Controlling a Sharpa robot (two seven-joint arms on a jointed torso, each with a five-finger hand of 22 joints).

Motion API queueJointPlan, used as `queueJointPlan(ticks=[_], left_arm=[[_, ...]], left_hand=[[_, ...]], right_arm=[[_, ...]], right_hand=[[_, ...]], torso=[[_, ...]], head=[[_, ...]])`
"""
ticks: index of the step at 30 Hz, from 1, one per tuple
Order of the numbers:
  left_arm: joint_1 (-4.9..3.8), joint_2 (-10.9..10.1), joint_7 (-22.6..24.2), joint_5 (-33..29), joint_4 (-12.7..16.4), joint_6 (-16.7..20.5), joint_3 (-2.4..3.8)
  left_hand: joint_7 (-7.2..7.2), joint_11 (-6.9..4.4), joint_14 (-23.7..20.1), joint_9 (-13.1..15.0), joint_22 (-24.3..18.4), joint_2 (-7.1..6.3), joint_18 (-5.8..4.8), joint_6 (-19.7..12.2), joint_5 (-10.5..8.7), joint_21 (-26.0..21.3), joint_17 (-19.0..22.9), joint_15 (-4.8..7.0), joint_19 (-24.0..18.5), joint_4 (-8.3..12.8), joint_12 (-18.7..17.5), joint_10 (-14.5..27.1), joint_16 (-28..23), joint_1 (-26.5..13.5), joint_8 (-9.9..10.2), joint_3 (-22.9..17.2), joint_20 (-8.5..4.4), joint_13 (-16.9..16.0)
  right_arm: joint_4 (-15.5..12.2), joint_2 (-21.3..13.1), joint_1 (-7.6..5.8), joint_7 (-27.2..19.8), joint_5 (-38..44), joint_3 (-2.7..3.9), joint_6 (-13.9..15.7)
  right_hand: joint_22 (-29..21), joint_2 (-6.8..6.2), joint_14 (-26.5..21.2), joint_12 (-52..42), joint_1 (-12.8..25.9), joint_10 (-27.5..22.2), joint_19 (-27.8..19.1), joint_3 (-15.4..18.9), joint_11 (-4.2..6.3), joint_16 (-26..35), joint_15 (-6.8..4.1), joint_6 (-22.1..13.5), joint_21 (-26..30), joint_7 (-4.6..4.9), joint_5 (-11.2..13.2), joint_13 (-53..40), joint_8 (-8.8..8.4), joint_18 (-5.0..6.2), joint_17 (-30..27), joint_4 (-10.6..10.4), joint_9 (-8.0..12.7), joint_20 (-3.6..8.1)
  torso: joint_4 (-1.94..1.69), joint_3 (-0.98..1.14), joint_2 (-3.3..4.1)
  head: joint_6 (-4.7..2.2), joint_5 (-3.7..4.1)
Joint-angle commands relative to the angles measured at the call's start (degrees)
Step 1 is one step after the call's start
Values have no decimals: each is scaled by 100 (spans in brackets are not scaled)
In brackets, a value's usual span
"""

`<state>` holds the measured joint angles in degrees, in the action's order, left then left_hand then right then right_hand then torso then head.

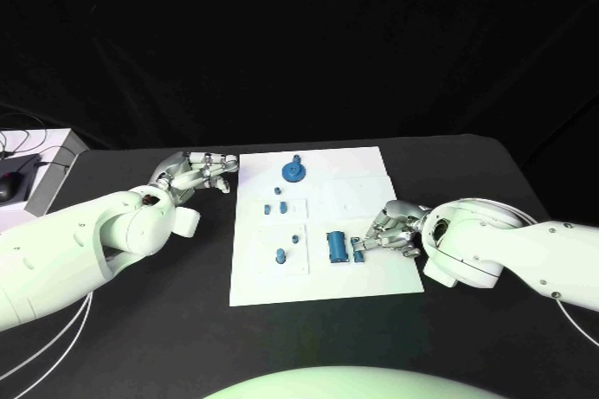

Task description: Assemble the parts on the task board

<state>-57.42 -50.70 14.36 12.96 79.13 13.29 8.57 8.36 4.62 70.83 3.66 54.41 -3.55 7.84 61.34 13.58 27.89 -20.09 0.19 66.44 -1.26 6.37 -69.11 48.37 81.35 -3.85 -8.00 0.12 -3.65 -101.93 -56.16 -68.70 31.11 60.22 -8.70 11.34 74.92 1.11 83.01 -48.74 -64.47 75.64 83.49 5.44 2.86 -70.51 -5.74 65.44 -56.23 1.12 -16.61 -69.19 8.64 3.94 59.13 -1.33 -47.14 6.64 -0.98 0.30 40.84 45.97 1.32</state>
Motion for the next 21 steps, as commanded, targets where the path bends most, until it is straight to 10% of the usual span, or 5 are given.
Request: queueJointPlan(ticks=[1, 7, 21], left_arm=[[1, 7, 18, -23, 7, -52, 4], [1, 10, 18, -23, 2, -52, 4], [1, 10, 20, -23, 2, -53, 4]], left_hand=[[9, 8, -22, 2, 0, 40, 13, -45, 31, -24, 9, -28, 17, -8, 24, 51, -8, -3, 9, 15, 5, 7], [9, 8, -22, 2, 0, 40, 13, -45, 31, -24, 9, -28, 17, -8, 24, 51, -8, -3, 9, 15, 5, 7], [9, 8, -22, 2, 0, 40, 13, -45, 31, -24, 9, -28, 17, -8, 24, 51, -8, -3, 9, 15, 5, 7]], right_arm=[[-54, -58, 12, -250, -57, 0, -148], [-197, -214, 47, -364, -30, 0, -354], [-212, -260, 124, -293, 128, 0, -309]], right_hand=[[737, -71, 8, -20, -16, 30, 9, -2, 1, -7, -31, 37, -25, 7, 138, -9, 38, -96, -6, 68, 5, 12], [738, -166, 7, -12, -205, 29, 3, -102, -6, -12, -27, 50, -25, 15, 690, -13, 38, -96, 1, 266, 5, 6], [743, -196, 7, -28, -188, 46, 11, -194, 5, -11, -32, 81, -44, -3, 726, -27, 59, -97, 4, 227, 0, 9]], torso=[[0, -2, 2], [6, 2, -1], [-2, 0, 7]], head=[[-2, 2], [0, 0], [11, 22]])
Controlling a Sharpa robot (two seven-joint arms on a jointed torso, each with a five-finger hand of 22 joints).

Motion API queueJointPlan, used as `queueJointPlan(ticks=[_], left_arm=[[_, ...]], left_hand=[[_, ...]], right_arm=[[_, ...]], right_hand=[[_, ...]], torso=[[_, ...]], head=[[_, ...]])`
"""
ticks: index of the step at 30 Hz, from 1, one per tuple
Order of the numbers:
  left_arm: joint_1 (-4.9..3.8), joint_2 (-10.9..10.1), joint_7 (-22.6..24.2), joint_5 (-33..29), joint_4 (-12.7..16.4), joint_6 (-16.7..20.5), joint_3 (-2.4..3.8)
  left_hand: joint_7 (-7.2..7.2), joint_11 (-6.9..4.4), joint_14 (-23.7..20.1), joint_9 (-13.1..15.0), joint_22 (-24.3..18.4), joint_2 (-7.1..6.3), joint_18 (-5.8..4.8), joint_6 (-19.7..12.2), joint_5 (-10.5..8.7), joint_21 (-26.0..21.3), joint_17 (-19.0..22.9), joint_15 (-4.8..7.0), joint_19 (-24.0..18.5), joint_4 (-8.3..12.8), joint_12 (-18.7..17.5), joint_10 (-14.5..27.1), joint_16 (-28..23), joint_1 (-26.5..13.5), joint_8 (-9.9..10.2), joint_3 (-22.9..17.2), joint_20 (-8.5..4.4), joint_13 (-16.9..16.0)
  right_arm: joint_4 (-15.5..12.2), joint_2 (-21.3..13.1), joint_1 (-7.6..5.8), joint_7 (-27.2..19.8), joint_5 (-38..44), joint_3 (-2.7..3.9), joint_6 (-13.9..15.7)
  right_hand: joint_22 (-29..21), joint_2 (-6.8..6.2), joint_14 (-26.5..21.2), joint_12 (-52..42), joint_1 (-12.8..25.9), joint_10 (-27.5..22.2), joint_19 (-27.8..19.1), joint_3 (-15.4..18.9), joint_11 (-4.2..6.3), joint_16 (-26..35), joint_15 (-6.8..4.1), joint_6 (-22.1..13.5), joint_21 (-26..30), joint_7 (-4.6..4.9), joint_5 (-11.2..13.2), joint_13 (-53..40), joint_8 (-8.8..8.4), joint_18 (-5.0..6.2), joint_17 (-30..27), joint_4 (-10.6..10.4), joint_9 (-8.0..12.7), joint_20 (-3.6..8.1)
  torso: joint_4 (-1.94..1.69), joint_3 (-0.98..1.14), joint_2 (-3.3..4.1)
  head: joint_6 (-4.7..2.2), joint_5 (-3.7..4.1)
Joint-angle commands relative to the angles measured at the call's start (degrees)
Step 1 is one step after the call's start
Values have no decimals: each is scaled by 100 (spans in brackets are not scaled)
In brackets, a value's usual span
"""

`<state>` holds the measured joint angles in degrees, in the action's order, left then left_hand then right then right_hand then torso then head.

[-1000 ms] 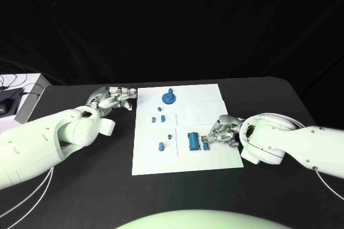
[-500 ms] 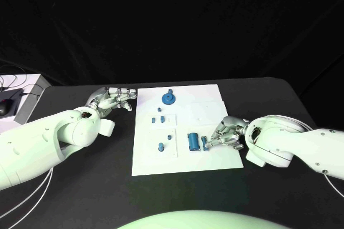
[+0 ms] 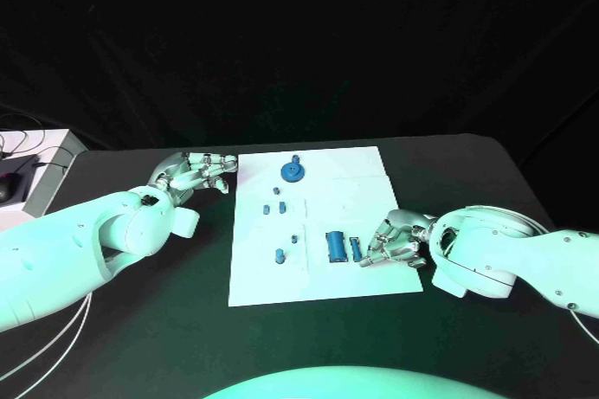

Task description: Assemble the parts on the task board

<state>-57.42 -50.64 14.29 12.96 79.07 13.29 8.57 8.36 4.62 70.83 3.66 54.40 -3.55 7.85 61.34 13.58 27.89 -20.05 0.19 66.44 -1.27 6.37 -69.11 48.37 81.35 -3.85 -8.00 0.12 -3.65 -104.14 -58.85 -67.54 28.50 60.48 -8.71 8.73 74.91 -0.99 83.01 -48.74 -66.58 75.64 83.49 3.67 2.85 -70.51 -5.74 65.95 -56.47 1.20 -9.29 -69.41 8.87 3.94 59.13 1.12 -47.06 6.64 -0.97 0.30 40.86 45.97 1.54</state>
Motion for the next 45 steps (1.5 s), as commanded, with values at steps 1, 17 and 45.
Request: queueJointPlan(ticks=[1, 17, 45], left_arm=[[1, 4, 27, -23, 7, -52, 4], [1, -10, 23, -23, 5, -48, 4], [1, -23, 17, -23, 15, -54, 3]], left_hand=[[9, 8, -22, 2, 1, 40, 12, -45, 31, -24, 5, -28, 17, -8, 24, 51, -8, -3, 9, 15, 5, 7], [9, 8, -22, 2, 1, 40, 12, -45, 31, -24, 5, -28, 17, -8, 24, 51, -8, -3, 9, 15, 5, 7], [10, 7, -22, 2, 3, 38, 14, -43, 30, -27, 7, -27, 21, -8, 25, 50, -6, 26, 9, 14, 4, 7]], right_arm=[[16, 16, 10, -22, 107, 1, -38], [90, 73, 31, 47, 172, 1, 96], [187, 156, 31, 125, 254, 2, 65]], right_hand=[[744, 19, 8, -30, 22, 49, 11, -17, 9, -13, -33, 33, -19, -14, -12, -7, 43, -97, 6, -19, -13, 10], [743, 99, 9, -30, 43, 58, 13, 16, 20, -9, -43, 22, -18, -30, -89, -9, 96, -101, 3, -31, -55, 20], [739, 94, 6, -22, -196, 69, 6, -205, 39, 9, -59, 49, 4, -56, -126, -26, 116, -113, -8, 290, 28, 39]], torso=[[-4, -1, 4], [2, -2, -1], [-1, -3, -5]], head=[[11, 0], [21, -20], [12, -16]])
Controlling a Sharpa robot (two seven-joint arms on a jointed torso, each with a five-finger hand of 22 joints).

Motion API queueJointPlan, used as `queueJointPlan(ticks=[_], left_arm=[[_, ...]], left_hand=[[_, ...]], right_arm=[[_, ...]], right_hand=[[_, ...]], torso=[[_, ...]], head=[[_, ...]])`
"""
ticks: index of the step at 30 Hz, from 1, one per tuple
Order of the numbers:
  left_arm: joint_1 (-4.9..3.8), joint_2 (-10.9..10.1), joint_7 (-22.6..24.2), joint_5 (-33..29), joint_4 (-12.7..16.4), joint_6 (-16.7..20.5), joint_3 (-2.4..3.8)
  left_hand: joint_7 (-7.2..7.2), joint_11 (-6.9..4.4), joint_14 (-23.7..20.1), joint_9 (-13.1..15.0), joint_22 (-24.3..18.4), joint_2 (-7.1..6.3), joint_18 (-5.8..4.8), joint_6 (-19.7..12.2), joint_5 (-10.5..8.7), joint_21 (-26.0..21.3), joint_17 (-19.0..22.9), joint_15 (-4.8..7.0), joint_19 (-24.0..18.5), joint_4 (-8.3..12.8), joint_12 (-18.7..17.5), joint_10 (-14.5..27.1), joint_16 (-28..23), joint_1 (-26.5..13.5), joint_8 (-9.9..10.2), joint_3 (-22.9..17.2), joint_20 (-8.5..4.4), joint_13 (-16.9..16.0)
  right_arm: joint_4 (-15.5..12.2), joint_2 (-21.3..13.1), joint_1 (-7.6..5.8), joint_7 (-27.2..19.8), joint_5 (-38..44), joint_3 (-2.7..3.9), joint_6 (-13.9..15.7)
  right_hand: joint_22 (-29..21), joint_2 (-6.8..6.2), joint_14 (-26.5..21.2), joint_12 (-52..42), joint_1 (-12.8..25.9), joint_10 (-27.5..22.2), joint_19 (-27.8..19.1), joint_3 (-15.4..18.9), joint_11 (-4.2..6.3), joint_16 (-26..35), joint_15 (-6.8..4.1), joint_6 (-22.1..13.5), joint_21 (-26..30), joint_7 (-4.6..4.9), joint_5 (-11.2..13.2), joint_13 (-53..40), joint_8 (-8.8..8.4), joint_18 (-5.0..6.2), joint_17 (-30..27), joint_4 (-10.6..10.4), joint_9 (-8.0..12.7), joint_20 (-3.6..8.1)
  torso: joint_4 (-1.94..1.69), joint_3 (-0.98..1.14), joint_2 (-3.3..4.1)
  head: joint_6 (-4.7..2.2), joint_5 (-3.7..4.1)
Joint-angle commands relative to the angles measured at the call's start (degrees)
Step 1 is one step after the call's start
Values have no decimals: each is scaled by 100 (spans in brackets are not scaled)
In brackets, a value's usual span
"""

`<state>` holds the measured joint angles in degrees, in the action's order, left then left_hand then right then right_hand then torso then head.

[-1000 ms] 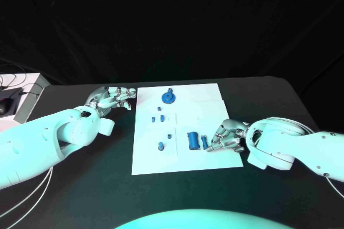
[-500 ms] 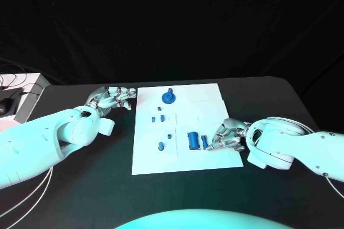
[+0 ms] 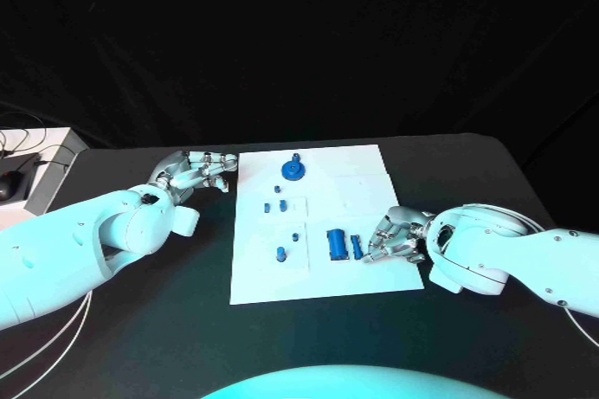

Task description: Assemble the parts on the task board

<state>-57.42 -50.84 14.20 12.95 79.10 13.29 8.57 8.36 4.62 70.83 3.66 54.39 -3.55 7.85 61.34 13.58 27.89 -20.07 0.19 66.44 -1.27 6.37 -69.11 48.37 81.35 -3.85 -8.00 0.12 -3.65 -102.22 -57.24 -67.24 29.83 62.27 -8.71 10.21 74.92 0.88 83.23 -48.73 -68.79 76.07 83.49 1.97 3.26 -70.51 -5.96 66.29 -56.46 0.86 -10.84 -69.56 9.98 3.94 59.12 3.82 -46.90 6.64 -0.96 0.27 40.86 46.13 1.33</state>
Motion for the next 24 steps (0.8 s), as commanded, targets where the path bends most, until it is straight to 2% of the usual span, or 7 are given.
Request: queueJointPlan(ticks=[1, 4, 9, 12, 18, 24], left_arm=[[1, -5, 26, -22, 13, -54, 3], [1, -12, 27, -22, 13, -53, 3], [1, -16, 35, -22, 10, -51, 3], [1, -15, 36, -22, 8, -51, 3], [1, -10, 42, -23, 12, -54, 4], [1, 1, 71, -26, 26, -71, 4]], left_hand=[[10, 7, -22, 2, 4, 38, 14, -43, 30, -27, 9, -27, 21, -8, 25, 50, -6, 26, 9, 14, 4, 7], [10, 7, -22, 2, 4, 38, 14, -43, 30, -27, 9, -27, 21, -8, 25, 50, -6, 26, 9, 14, 4, 7], [11, 7, -23, 2, 8, 39, 14, -44, 32, -26, 9, -27, 19, -2, 25, 50, -6, 33, 9, 9, 3, 7], [11, 7, -23, 2, 8, 39, 14, -44, 32, -26, 9, -27, 19, -2, 25, 50, -6, 33, 9, 9, 3, 7], [11, 7, -23, 2, 8, 39, 14, -44, 32, -26, 9, -27, 19, -2, 25, 50, -6, 33, 9, 9, 3, 7], [11, 8, -25, 2, 11, 32, 13, -46, 29, -25, 9, -28, 16, 0, 24, 50, -6, 26, 9, 15, 4, 7]], right_arm=[[-12, -11, 1, -24, 74, 2, -84], [-35, -36, 1, -104, 47, 2, -88], [-75, -98, -1, -271, -60, 4, -62], [-93, -154, -11, -407, -157, 7, -27], [-84, -250, -40, -609, -308, 22, 100], [-25, -279, -67, -730, -367, 35, 356]], right_hand=[[738, -123, -15, -23, 23, 27, 7, -46, -2, 9, -37, 18, 5, -21, 30, -11, 6, -113, -7, 21, 14, 38], [739, -219, -16, -24, 36, 27, 8, -128, -4, 11, -35, 22, 5, -17, 28, -15, 11, -113, -5, -21, 20, 37], [735, -390, -16, -24, 57, 21, 3, -238, -9, 21, -30, 17, 28, -11, -2, -18, 30, -110, -13, -149, 6, 32], [733, -497, -16, -31, 27, 15, 0, -326, -12, 27, -29, 6, 38, -7, -42, -23, 46, -109, -17, -256, -9, 30], [728, -506, -16, -43, 56, 19, -3, -327, -9, 28, -31, 8, 61, -15, -118, -27, 67, -107, -18, -314, -27, 31], [727, -385, -11, -53, 65, 31, 1, -292, 6, 24, -43, -4, 63, -35, -148, -29, 115, -110, -18, -316, -73, 41]], torso=[[-4, 1, -5], [-4, 1, -3], [-2, 1, -2], [0, 3, 0], [-3, 9, 2], [3, 6, -1]], head=[[-25, 9], [-10, -16], [-26, -19], [-3, -9], [4, -24], [-3, -18]])
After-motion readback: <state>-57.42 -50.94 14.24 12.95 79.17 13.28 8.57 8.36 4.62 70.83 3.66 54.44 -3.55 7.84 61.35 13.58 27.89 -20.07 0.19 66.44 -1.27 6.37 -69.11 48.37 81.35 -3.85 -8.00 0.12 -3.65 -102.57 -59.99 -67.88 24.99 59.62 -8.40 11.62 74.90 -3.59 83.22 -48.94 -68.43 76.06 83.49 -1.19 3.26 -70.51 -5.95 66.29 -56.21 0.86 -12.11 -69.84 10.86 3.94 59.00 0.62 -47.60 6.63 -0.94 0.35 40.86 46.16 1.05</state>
